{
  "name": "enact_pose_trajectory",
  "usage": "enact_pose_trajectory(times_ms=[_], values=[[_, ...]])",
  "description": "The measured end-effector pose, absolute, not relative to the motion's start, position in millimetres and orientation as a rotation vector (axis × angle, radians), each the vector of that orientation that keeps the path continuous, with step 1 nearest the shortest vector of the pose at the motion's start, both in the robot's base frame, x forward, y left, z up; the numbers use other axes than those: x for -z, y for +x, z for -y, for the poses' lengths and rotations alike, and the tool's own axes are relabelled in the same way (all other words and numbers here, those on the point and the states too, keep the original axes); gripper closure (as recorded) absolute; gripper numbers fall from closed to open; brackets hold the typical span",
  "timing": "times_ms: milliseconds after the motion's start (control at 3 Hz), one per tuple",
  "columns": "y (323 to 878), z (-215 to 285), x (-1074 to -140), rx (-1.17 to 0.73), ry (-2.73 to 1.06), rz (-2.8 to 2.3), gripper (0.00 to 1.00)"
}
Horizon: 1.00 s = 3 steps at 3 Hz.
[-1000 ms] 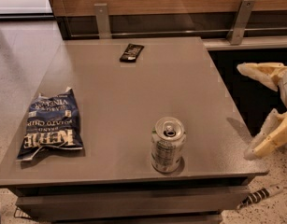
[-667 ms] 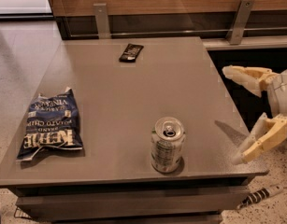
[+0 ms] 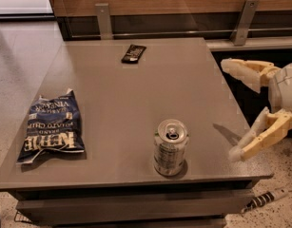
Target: Move 7up can near rxbar chocolate
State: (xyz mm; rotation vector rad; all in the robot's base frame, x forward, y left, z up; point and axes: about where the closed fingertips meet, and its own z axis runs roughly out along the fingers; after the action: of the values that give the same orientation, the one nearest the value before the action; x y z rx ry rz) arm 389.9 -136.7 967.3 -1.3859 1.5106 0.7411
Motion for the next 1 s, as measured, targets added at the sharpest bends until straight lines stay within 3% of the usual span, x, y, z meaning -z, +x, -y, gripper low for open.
enact_pose_trajectory(times_ms=[1000], values=[[377, 98, -905, -0.878, -1.317, -1.516, 0.00]])
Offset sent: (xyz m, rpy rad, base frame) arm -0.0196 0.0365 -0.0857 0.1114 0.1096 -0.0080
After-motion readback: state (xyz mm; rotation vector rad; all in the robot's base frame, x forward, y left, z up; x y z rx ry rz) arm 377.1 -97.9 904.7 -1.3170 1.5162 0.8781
